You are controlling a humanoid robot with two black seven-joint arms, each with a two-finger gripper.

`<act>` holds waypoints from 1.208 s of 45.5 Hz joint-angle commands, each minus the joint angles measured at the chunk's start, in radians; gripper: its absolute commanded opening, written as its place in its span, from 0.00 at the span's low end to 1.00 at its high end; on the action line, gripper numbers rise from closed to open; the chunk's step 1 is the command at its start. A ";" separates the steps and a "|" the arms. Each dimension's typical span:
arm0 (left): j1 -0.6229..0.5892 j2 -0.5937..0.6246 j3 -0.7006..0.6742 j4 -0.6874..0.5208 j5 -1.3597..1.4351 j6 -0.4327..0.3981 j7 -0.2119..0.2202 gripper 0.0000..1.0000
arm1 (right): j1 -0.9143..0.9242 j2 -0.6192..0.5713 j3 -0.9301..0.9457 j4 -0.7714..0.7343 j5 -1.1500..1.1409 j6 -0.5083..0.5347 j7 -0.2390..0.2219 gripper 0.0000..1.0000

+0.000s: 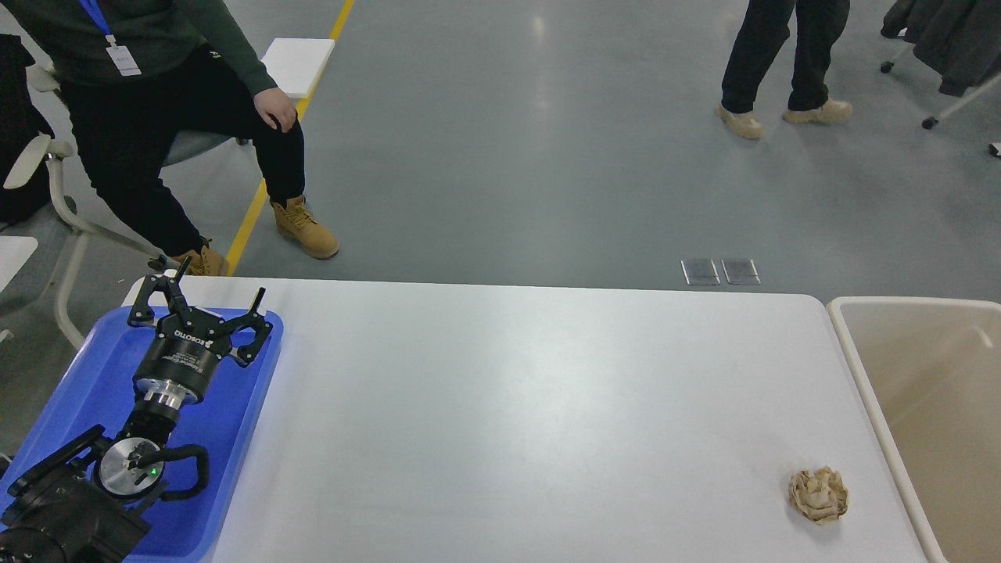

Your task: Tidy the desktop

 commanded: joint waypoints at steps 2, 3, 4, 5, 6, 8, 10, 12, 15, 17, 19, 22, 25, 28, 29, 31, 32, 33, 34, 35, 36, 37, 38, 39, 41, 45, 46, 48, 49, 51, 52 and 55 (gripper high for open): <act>-0.001 0.000 0.000 0.000 0.000 0.000 0.000 0.99 | 0.266 -0.014 -0.005 0.039 -0.192 0.083 0.000 0.99; 0.000 0.000 0.000 0.000 0.000 0.000 0.000 0.99 | 0.283 0.000 -0.005 0.039 -0.204 0.088 0.000 0.99; -0.001 0.000 0.000 0.000 0.000 0.000 0.000 0.99 | 0.299 0.012 -0.007 0.039 -0.214 0.091 0.000 1.00; -0.001 0.000 0.000 0.000 0.000 0.000 0.000 0.99 | 0.318 0.027 -0.008 0.039 -0.223 0.096 0.000 0.99; -0.001 0.000 0.000 0.000 0.000 0.000 0.000 0.99 | 0.333 0.043 -0.008 0.037 -0.230 0.099 0.000 1.00; -0.001 0.000 0.000 0.000 0.000 0.000 0.000 0.99 | 0.359 0.072 -0.011 0.036 -0.244 0.108 0.000 0.99; -0.001 0.000 0.000 0.000 0.000 0.000 0.000 0.99 | 0.382 0.104 -0.020 0.036 -0.258 0.115 0.000 0.99; -0.001 0.000 0.000 0.000 0.000 0.000 0.000 0.99 | 0.408 0.141 -0.043 0.036 -0.263 0.122 0.000 1.00; 0.000 0.000 0.000 0.000 0.000 0.000 0.000 0.99 | 0.457 0.208 -0.097 0.037 -0.261 0.131 0.000 1.00; -0.001 0.000 0.000 0.000 0.000 0.000 0.000 0.99 | 0.497 0.254 -0.141 0.040 -0.258 0.142 0.000 1.00; -0.001 0.000 0.000 0.000 0.000 0.000 0.000 0.99 | 0.534 0.299 -0.183 0.045 -0.255 0.161 0.000 0.99; -0.001 0.000 0.000 0.000 0.000 0.000 0.000 0.99 | 0.573 0.360 -0.224 0.063 -0.254 0.212 0.000 0.99; 0.000 0.000 0.000 0.000 0.000 0.000 0.000 0.99 | 0.622 0.409 -0.235 0.118 -0.257 0.287 0.000 1.00; 0.000 0.000 0.000 0.002 0.000 0.000 0.000 0.99 | 0.669 0.429 -0.235 0.169 -0.260 0.352 0.000 0.99; 0.000 0.000 0.000 0.002 0.000 0.000 0.000 0.99 | 0.681 0.438 -0.234 0.178 -0.260 0.375 0.000 0.99; 0.000 0.000 0.000 0.002 0.000 0.000 0.000 0.99 | 0.698 0.464 -0.232 0.184 -0.260 0.414 0.000 0.99; 0.000 0.000 0.000 0.002 0.000 0.000 0.000 0.99 | 0.703 0.478 -0.229 0.188 -0.261 0.431 0.000 0.99; 0.000 0.000 0.000 0.002 0.000 0.000 0.000 0.99 | 0.708 0.489 -0.224 0.188 -0.263 0.447 0.000 1.00; 0.000 0.000 0.000 0.002 0.000 0.000 0.000 0.99 | 0.712 0.500 -0.223 0.188 -0.264 0.456 0.000 0.99; 0.000 0.000 0.000 0.000 0.000 0.000 0.000 0.99 | 0.718 0.509 -0.221 0.186 -0.264 0.462 0.000 1.00; 0.000 0.000 0.000 0.002 0.000 0.000 0.000 0.99 | 0.721 0.517 -0.221 0.186 -0.264 0.468 0.000 1.00; 0.000 0.000 0.000 0.002 0.000 0.000 0.000 0.99 | 0.724 0.523 -0.221 0.186 -0.264 0.471 0.000 0.99; 0.000 0.000 0.000 0.000 0.000 0.000 0.000 0.99 | 0.728 0.529 -0.221 0.186 -0.264 0.474 0.000 0.99; 0.000 0.000 0.000 0.002 0.000 0.000 0.000 0.99 | 0.728 0.535 -0.221 0.186 -0.264 0.479 0.000 0.99; 0.000 0.000 0.000 0.002 0.000 0.000 0.000 0.99 | 0.728 0.550 -0.223 0.186 -0.264 0.497 0.000 0.99; 0.000 0.000 0.000 0.000 0.000 0.000 0.000 0.99 | 0.728 0.584 -0.224 0.188 -0.266 0.560 0.000 1.00; 0.000 0.000 0.000 0.002 0.000 0.000 0.000 0.99 | 0.728 0.593 -0.224 0.189 -0.266 0.582 0.000 1.00; 0.000 0.000 0.000 0.002 0.000 0.000 0.000 0.99 | 0.728 0.610 -0.230 0.191 -0.266 0.626 0.000 0.99; 0.000 0.000 0.000 0.002 0.000 0.000 0.000 0.99 | 0.728 0.619 -0.234 0.191 -0.266 0.626 0.000 1.00; 0.000 0.000 0.000 0.000 0.000 0.000 0.000 0.99 | 0.726 0.638 -0.234 0.192 -0.266 0.626 0.000 0.99; 0.000 0.000 0.000 0.002 0.000 0.000 0.000 0.99 | 0.725 0.644 -0.232 0.194 -0.266 0.626 0.000 0.99; 0.000 0.000 0.000 0.002 0.000 0.000 0.000 0.99 | 0.725 0.653 -0.229 0.204 -0.264 0.626 0.000 0.99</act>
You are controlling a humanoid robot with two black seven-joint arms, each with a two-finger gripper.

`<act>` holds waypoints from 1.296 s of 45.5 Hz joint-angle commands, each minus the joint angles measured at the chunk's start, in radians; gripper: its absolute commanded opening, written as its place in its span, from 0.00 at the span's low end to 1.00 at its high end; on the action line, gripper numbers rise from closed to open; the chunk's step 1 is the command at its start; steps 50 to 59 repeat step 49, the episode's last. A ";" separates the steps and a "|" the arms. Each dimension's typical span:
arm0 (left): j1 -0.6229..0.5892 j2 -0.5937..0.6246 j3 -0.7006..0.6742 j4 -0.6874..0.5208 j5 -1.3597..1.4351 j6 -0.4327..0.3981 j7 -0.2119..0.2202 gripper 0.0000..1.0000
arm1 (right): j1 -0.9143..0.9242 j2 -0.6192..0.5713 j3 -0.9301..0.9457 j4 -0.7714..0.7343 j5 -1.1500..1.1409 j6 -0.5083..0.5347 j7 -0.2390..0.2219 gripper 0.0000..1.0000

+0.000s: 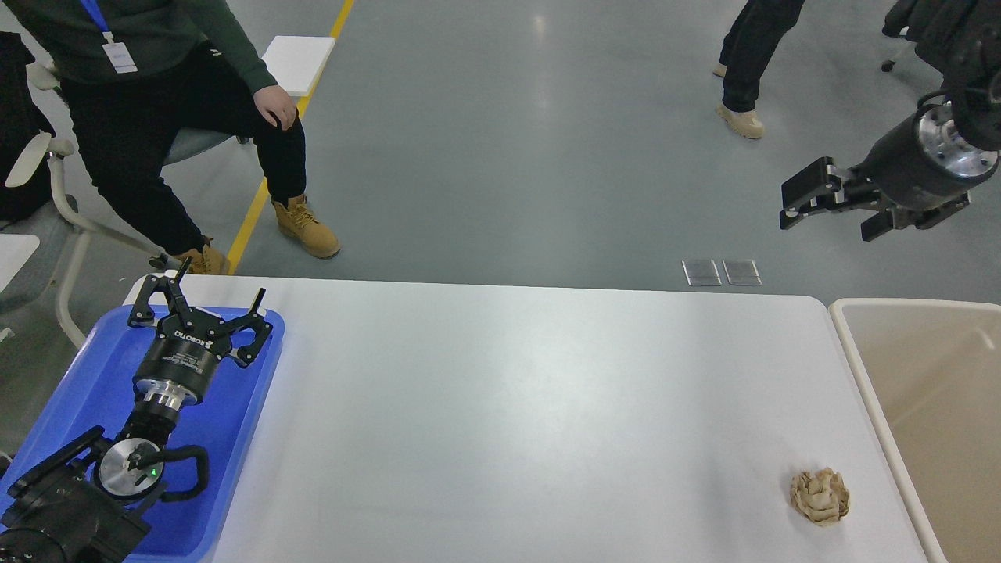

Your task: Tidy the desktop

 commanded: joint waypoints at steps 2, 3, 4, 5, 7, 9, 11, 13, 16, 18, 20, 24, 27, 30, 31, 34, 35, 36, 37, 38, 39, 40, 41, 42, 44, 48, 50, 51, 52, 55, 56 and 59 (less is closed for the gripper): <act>0.000 0.000 0.000 0.000 0.000 0.000 0.000 0.99 | 0.018 0.077 0.000 0.045 -0.001 0.078 0.000 0.99; 0.000 0.000 0.000 -0.001 0.000 0.000 0.000 0.99 | 0.021 0.075 0.000 0.063 -0.001 0.078 0.000 0.99; 0.000 0.000 0.000 0.000 0.000 0.000 0.000 0.99 | 0.023 0.074 0.001 0.078 -0.002 0.078 0.000 0.99; 0.000 0.000 0.000 -0.001 0.000 0.000 0.000 0.99 | 0.026 0.072 0.001 0.094 -0.002 0.078 0.000 0.99; 0.000 0.000 0.000 0.000 0.000 0.000 0.000 0.99 | 0.037 0.072 0.003 0.117 -0.002 0.078 0.000 0.99; 0.000 0.000 0.000 -0.001 0.000 0.000 0.000 0.99 | 0.044 0.072 0.011 0.120 -0.002 0.078 0.000 0.99; 0.000 0.000 0.000 0.000 0.000 0.000 0.000 0.99 | 0.044 0.072 0.029 0.117 -0.002 0.078 0.000 0.99; 0.000 0.000 0.000 0.000 0.000 0.000 0.000 0.99 | 0.046 0.071 0.053 0.112 -0.002 0.078 0.000 0.99; 0.000 0.000 0.000 -0.001 0.000 0.000 0.000 0.99 | 0.046 0.069 0.072 0.112 -0.002 0.078 0.000 0.99; 0.000 0.000 0.000 -0.001 0.000 0.000 0.000 0.99 | 0.044 0.074 0.069 0.112 -0.002 0.078 0.000 0.99; 0.000 0.000 0.000 0.000 0.000 0.000 0.000 0.99 | 0.041 0.075 0.064 0.117 -0.001 0.078 0.000 0.99; 0.000 0.000 0.000 0.000 0.000 0.000 0.000 0.99 | 0.034 0.077 0.043 0.138 0.001 0.078 0.000 0.99; 0.000 0.000 0.000 0.000 0.000 0.000 0.000 0.99 | 0.034 0.075 0.032 0.174 0.001 0.078 -0.001 0.99; 0.000 0.000 0.000 0.000 0.000 0.000 0.000 0.99 | 0.034 0.074 0.027 0.200 0.006 0.078 -0.001 0.99; 0.000 0.000 0.000 0.000 0.000 0.000 0.000 0.99 | 0.034 0.074 0.026 0.204 0.009 0.078 -0.001 0.99; 0.000 0.000 0.000 0.000 0.000 0.000 0.000 0.99 | 0.029 0.074 0.026 0.211 0.012 0.078 -0.003 0.99; 0.000 0.000 0.000 0.000 0.000 0.000 0.000 0.99 | 0.027 0.074 0.026 0.211 0.012 0.078 -0.003 0.99; 0.000 0.000 0.000 0.000 0.000 0.000 0.000 0.99 | 0.026 0.072 0.026 0.211 0.013 0.078 -0.003 0.99; 0.000 0.000 0.000 0.000 0.000 0.000 0.000 0.99 | 0.024 0.072 0.024 0.209 0.012 0.078 -0.003 0.99; 0.000 0.000 0.000 0.000 0.000 0.000 0.000 0.99 | 0.023 0.072 0.023 0.209 0.013 0.078 -0.004 0.99; 0.000 0.000 0.000 0.000 0.000 0.000 0.000 0.99 | 0.021 0.072 0.020 0.209 0.013 0.078 -0.008 0.99; 0.000 0.000 0.000 -0.001 0.000 0.000 0.000 0.99 | 0.021 0.072 0.009 0.207 0.016 0.078 -0.014 0.99; 0.000 0.000 0.000 0.000 0.000 0.000 0.000 0.99 | 0.021 0.071 0.003 0.207 0.018 0.078 -0.020 0.99; 0.000 0.000 0.000 0.000 0.000 0.000 0.000 0.99 | 0.021 0.071 -0.005 0.206 0.018 0.078 -0.026 0.99; 0.000 0.000 0.000 0.000 0.000 0.000 0.000 0.99 | 0.020 0.071 -0.017 0.200 0.018 0.078 -0.037 0.99; 0.000 0.000 0.000 0.000 0.000 0.000 0.000 0.99 | 0.014 0.060 -0.023 0.198 0.018 0.078 -0.044 0.99; 0.000 0.000 0.000 0.000 0.000 0.000 0.000 0.99 | 0.014 0.057 -0.023 0.200 0.018 0.078 -0.044 0.99; 0.000 0.000 0.000 0.000 0.000 0.000 0.000 0.99 | 0.014 0.057 -0.023 0.200 0.018 0.078 -0.044 0.99; 0.000 0.000 0.000 0.000 0.000 0.000 0.000 0.99 | 0.014 0.057 -0.023 0.200 0.018 0.078 -0.044 0.99; 0.000 0.000 0.000 0.000 0.000 0.000 0.000 0.99 | 0.014 0.057 -0.023 0.200 0.018 0.078 -0.044 0.99; 0.000 0.000 0.000 0.000 0.000 0.000 0.000 0.99 | 0.014 0.057 -0.023 0.200 0.018 0.078 -0.044 0.99; 0.000 0.000 0.000 0.000 0.000 0.000 0.000 0.99 | 0.014 0.057 -0.023 0.200 0.018 0.078 -0.044 0.99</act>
